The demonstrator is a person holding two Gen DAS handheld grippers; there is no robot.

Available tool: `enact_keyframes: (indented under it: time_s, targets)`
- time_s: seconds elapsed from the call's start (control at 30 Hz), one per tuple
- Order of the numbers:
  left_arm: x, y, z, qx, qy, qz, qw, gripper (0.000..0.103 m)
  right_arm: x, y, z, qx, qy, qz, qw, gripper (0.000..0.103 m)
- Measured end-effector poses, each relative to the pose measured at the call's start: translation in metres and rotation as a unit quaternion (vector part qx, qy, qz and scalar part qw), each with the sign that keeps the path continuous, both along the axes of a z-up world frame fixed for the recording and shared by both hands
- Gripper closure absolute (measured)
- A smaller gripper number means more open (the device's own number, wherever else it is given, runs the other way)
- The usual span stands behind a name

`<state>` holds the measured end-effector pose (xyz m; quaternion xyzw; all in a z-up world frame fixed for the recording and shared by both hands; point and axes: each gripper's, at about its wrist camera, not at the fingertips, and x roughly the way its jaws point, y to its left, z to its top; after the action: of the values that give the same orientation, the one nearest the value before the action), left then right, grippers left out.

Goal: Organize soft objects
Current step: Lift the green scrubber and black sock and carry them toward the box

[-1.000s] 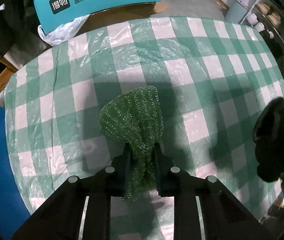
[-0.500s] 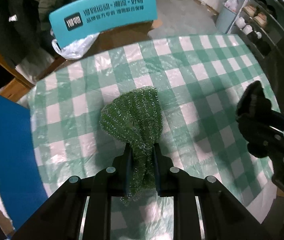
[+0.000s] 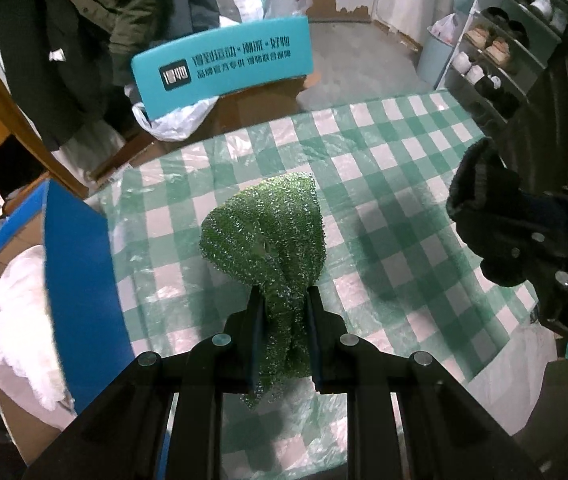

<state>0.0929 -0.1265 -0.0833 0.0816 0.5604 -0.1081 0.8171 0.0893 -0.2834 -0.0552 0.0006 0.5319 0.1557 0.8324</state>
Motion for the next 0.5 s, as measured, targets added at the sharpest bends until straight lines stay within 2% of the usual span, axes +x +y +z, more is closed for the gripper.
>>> enact_keyframes:
  time_s: [0.5]
  targets:
    - [-0.027, 0.04, 0.034, 0.003, -0.044, 0.002, 0.999, 0.084, -0.011, 0.038, 0.026, 0.01, -0.019, 0.038, 0.999, 0.064]
